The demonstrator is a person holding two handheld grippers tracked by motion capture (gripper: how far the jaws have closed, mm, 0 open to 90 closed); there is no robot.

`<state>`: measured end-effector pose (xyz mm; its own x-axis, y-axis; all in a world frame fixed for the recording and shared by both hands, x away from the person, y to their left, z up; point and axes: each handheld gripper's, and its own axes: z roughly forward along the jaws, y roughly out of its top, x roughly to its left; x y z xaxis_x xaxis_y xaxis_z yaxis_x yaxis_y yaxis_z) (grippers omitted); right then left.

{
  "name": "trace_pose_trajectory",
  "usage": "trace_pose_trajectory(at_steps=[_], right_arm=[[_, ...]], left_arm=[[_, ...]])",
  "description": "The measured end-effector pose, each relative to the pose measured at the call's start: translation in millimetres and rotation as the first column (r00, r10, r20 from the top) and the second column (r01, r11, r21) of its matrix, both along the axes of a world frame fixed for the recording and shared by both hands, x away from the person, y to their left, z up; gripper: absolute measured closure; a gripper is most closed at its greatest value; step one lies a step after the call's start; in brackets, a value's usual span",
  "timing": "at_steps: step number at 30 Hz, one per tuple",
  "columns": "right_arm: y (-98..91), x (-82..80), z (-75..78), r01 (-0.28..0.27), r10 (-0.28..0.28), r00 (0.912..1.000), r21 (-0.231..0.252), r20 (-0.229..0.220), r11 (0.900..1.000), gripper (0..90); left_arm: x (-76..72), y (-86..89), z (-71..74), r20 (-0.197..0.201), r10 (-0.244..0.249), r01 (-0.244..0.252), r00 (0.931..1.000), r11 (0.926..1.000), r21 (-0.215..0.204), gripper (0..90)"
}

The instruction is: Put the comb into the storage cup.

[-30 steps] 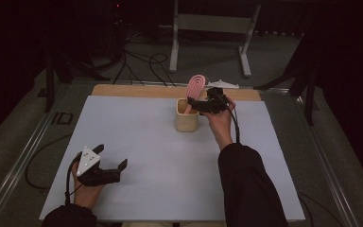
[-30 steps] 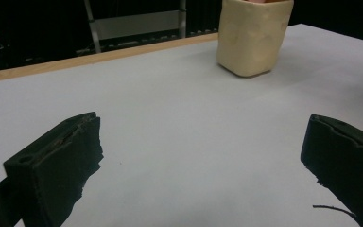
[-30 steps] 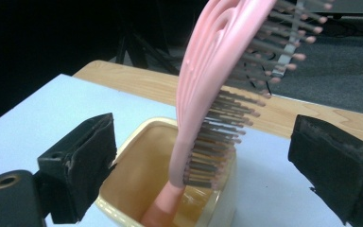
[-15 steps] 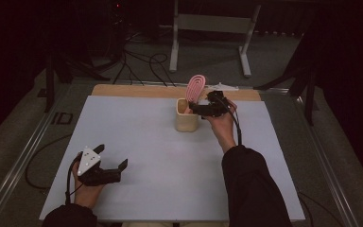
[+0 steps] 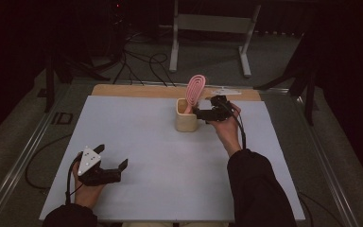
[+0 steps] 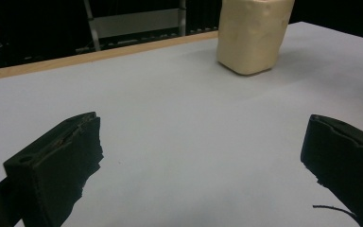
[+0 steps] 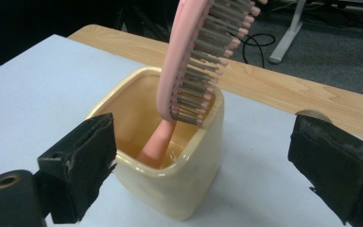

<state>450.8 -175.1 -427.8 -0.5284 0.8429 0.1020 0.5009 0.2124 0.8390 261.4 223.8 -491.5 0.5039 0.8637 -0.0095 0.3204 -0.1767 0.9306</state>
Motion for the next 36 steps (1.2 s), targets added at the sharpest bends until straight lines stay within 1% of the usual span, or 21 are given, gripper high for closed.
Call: trace_pose_trajectory(at_steps=[7,17,29,36], right_arm=[[-0.4,-3.8,-1.1,-0.028,0.028,0.9996,-0.029,-0.001,0.9992,8.1],[-1.9,-10.0,-5.1,-0.054,0.054,0.9986,-0.058,-0.004,0.9969,8.1],[-8.6,-18.1,-11.7,-0.078,0.077,0.9970,-0.076,-0.010,0.9941,8.1],[-13.9,-22.6,-15.1,-0.083,0.082,0.9965,-0.072,-0.013,0.9940,8.1]], left_arm=[[-0.1,0.3,0.1,0.001,0.000,0.000,1.0000,1.0000,0.001,0.2],[-0.1,0.0,0.0,0.000,0.001,-0.001,1.0000,1.0000,-0.001,0.2],[0.3,-0.4,-0.1,0.000,0.000,0.000,1.0000,1.0000,-0.001,0.2],[1.2,-0.8,-0.1,-0.001,-0.002,0.002,1.0000,1.0000,-0.001,0.2]])
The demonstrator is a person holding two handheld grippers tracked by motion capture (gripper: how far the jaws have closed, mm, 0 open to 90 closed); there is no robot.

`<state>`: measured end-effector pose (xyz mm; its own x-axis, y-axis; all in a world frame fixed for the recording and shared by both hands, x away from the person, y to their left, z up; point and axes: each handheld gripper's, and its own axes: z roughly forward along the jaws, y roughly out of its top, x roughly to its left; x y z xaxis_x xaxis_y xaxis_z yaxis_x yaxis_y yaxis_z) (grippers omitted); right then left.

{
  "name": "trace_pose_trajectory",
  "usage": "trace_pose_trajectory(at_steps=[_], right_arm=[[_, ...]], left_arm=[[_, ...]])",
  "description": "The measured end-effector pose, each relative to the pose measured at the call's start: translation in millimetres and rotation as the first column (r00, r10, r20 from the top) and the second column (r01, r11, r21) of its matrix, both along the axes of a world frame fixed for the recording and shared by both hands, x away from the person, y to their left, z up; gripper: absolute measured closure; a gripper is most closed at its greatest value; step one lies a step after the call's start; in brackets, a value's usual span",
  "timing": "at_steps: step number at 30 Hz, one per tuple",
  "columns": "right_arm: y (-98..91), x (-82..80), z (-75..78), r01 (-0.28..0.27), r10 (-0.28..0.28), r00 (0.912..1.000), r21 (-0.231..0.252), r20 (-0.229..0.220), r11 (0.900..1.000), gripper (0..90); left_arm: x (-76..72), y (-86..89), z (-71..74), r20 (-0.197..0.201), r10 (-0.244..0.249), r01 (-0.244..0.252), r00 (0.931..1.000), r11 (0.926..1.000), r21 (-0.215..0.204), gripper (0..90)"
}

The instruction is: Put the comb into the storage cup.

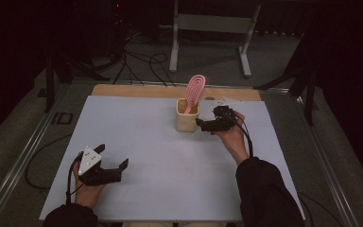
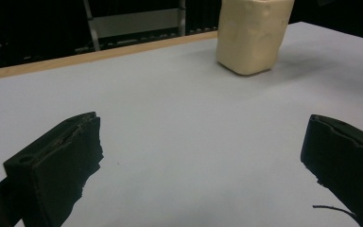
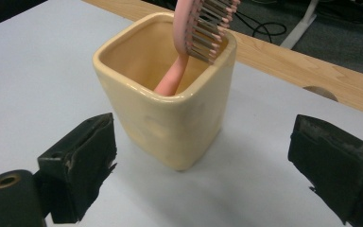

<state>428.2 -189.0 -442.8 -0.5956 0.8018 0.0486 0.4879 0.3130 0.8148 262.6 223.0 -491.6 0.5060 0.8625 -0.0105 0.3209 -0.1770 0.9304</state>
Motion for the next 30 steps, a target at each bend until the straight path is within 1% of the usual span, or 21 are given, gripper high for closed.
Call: trace_pose_trajectory(at_steps=[14,19,23,24,26,27,30], right_arm=[[-11.8,-11.9,-2.7,-0.001,0.001,0.9999,0.010,0.015,0.9999,8.1],[-16.5,-16.7,-4.6,0.002,-0.002,0.9998,0.007,0.020,1.0000,8.1],[-20.9,-23.3,-3.7,0.006,-0.006,0.9996,0.015,0.028,0.9999,8.1],[-21.9,-25.5,-4.0,0.006,-0.006,0.9995,0.014,0.031,0.9999,8.1],[-23.7,-30.3,-5.5,0.007,-0.008,0.9991,0.012,0.043,0.9999,8.1],[-24.4,-32.9,-6.2,0.008,-0.008,0.9992,0.008,0.040,0.9999,8.1],[-27.9,-40.3,-9.3,0.009,-0.010,0.9989,0.020,0.045,0.9998,8.1]], left_arm=[[0.0,1.9,0.1,0.001,0.009,-0.009,1.0000,1.0000,-0.001,0.2],[0.8,2.3,0.4,0.002,0.015,-0.015,0.9999,0.9999,-0.002,0.2],[0.7,6.1,2.1,0.007,0.026,-0.026,0.9996,0.9996,-0.007,0.2],[0.8,7.1,2.5,0.009,0.031,-0.031,0.9995,0.9994,-0.014,0.2],[1.3,9.9,3.9,0.013,0.038,-0.038,0.9992,0.9991,-0.019,0.2],[1.5,11.2,4.6,0.013,0.043,-0.043,0.9990,0.9989,-0.020,0.2],[2.1,15.1,7.2,0.019,0.054,-0.054,0.9983,0.9981,-0.030,0.2]])
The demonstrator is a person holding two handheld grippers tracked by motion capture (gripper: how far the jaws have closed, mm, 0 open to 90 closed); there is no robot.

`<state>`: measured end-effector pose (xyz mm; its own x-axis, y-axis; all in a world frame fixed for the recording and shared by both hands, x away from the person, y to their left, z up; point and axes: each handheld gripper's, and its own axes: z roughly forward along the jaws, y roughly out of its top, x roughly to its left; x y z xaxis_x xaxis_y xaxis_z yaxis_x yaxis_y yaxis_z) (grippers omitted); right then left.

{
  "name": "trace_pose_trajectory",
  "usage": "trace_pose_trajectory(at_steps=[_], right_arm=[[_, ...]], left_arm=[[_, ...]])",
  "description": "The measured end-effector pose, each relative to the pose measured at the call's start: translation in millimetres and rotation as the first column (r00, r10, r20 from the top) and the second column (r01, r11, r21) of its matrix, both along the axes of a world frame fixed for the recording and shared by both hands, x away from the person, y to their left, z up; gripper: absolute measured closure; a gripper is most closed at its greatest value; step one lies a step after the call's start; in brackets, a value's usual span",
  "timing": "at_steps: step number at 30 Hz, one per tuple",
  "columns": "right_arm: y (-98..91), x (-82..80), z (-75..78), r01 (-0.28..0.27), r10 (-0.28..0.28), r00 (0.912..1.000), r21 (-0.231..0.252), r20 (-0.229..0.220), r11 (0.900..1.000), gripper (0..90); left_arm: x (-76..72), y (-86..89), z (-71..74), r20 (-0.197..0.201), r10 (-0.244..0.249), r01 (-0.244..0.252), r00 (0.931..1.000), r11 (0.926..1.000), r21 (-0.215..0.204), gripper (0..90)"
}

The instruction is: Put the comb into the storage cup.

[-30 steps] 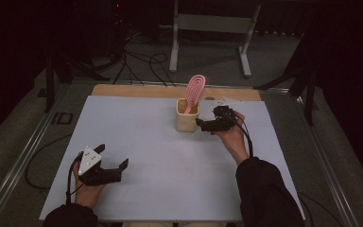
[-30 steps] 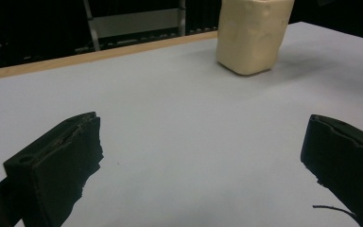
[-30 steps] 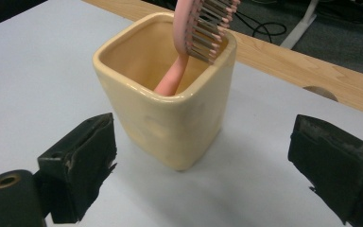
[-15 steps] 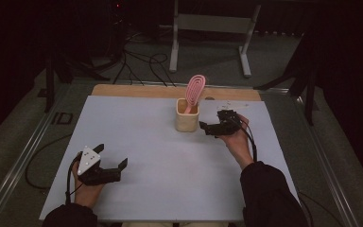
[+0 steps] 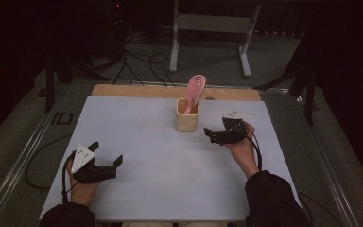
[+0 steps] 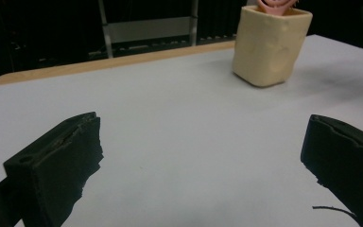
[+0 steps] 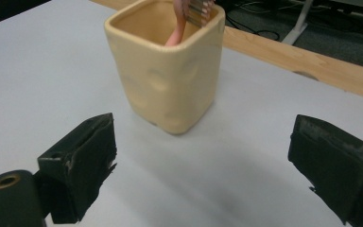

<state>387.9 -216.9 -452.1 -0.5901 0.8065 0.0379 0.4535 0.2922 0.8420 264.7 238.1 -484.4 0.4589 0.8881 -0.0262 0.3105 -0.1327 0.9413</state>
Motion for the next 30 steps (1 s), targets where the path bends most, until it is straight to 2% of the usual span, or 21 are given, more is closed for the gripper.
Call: trace_pose_trajectory(at_steps=[7,12,15,21,25,30], right_arm=[[-9.5,-16.7,-0.2,0.007,-0.007,0.9998,0.030,0.017,0.9995,8.1],[-14.5,-28.4,1.9,0.001,-0.002,0.9990,0.016,0.045,0.9999,8.1],[-19.6,-35.7,-0.3,0.000,0.000,0.9989,0.005,0.047,1.0000,8.1],[-28.8,-48.4,-5.2,0.004,-0.005,0.9983,0.011,0.058,0.9999,8.1],[-34.4,-56.8,-8.1,0.021,-0.022,0.9975,0.014,0.067,0.9997,8.1],[-40.3,-64.8,-5.8,0.039,-0.042,0.9958,0.040,0.082,0.9984,8.1]], left_arm=[[2.6,7.5,4.0,-0.001,0.010,-0.010,0.9999,0.9999,-0.007,0.2],[5.7,13.1,5.0,-0.007,0.021,-0.021,0.9998,0.9997,-0.014,0.2],[6.6,17.1,6.0,-0.007,0.026,-0.026,0.9996,0.9994,-0.024,0.2],[7.6,22.9,6.1,-0.014,0.030,-0.030,0.9995,0.9990,-0.032,0.2],[7.4,24.3,7.1,-0.011,0.029,-0.029,0.9995,0.9992,-0.029,0.2],[6.8,24.6,8.8,-0.009,0.025,-0.025,0.9996,0.9996,-0.013,0.2]])
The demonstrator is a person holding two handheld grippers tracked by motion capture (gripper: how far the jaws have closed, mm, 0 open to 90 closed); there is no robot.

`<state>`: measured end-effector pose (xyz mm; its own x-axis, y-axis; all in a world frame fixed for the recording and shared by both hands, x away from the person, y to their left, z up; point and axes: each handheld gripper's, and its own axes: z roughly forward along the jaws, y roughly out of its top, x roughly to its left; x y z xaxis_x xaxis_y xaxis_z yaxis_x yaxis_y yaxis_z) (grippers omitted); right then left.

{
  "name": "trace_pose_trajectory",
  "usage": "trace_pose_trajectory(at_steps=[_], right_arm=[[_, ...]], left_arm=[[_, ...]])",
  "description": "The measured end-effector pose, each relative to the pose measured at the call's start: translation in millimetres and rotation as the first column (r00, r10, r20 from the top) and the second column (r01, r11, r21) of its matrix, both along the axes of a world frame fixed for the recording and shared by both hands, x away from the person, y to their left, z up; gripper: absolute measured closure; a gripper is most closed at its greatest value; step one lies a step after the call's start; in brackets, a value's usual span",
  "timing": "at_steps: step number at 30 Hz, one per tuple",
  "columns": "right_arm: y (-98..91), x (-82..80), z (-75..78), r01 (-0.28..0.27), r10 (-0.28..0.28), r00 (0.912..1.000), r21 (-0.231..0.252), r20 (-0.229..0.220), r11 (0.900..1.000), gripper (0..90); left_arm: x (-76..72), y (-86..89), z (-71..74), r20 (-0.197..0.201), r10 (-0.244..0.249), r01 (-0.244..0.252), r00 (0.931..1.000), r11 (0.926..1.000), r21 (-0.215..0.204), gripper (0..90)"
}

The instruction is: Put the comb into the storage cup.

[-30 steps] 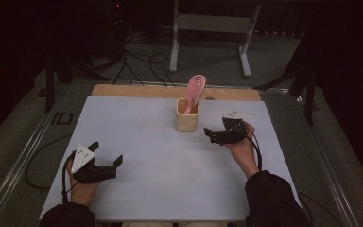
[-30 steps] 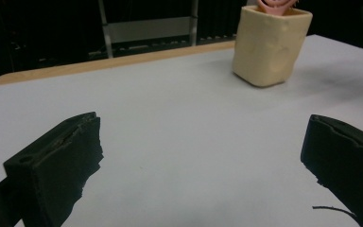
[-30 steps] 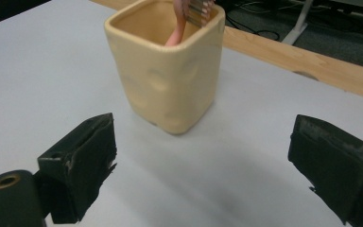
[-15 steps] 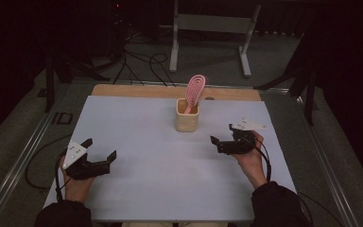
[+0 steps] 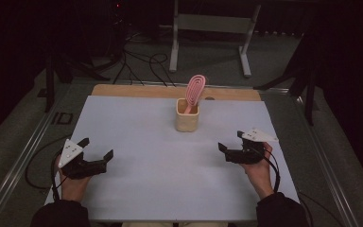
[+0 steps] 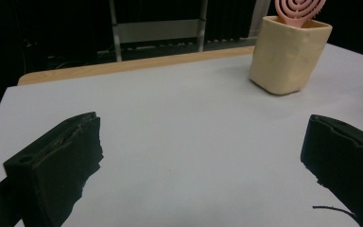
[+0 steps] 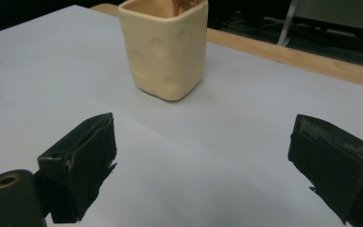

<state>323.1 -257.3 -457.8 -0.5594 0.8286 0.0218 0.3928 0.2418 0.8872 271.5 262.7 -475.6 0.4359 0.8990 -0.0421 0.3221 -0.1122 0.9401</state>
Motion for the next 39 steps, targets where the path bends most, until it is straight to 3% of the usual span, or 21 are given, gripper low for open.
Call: trace_pose_trajectory(at_steps=[6,10,13,17,24,28,39], right_arm=[[-2.7,-11.5,3.1,-0.004,0.005,0.9990,-0.020,0.046,0.9998,8.1],[-7.3,-17.4,-3.6,0.009,-0.008,0.9993,-0.031,0.036,0.9995,8.2],[-16.0,-23.4,-10.4,0.026,-0.026,0.9993,-0.005,0.028,0.9996,8.1],[-21.5,-28.2,-16.3,0.037,-0.037,0.9990,-0.007,0.024,0.9993,8.1],[-31.8,-40.9,-22.6,0.056,-0.057,0.9966,0.016,0.060,0.9983,8.2],[-38.8,-51.6,-24.2,0.060,-0.065,0.9941,0.053,0.087,0.9968,8.2],[-40.9,-63.0,-27.4,0.085,-0.092,0.9886,0.062,0.119,0.9944,8.2]], left_arm=[[-0.6,1.9,1.7,0.006,0.000,0.000,1.0000,1.0000,-0.001,0.2],[-1.1,4.0,2.7,0.010,0.003,-0.003,0.9999,1.0000,0.000,0.2],[-1.6,6.3,2.9,0.012,0.005,-0.005,0.9999,1.0000,-0.004,0.2],[-2.1,7.0,2.8,0.014,0.004,-0.004,0.9999,1.0000,-0.007,0.2],[-4.0,6.7,3.7,0.019,-0.010,0.010,0.9998,1.0000,0.001,0.2],[-4.9,7.7,3.3,0.024,-0.013,0.013,0.9996,0.9999,-0.003,0.2],[-8.6,9.1,-0.1,0.026,-0.031,0.031,0.9992,0.9995,-0.004,0.2]])
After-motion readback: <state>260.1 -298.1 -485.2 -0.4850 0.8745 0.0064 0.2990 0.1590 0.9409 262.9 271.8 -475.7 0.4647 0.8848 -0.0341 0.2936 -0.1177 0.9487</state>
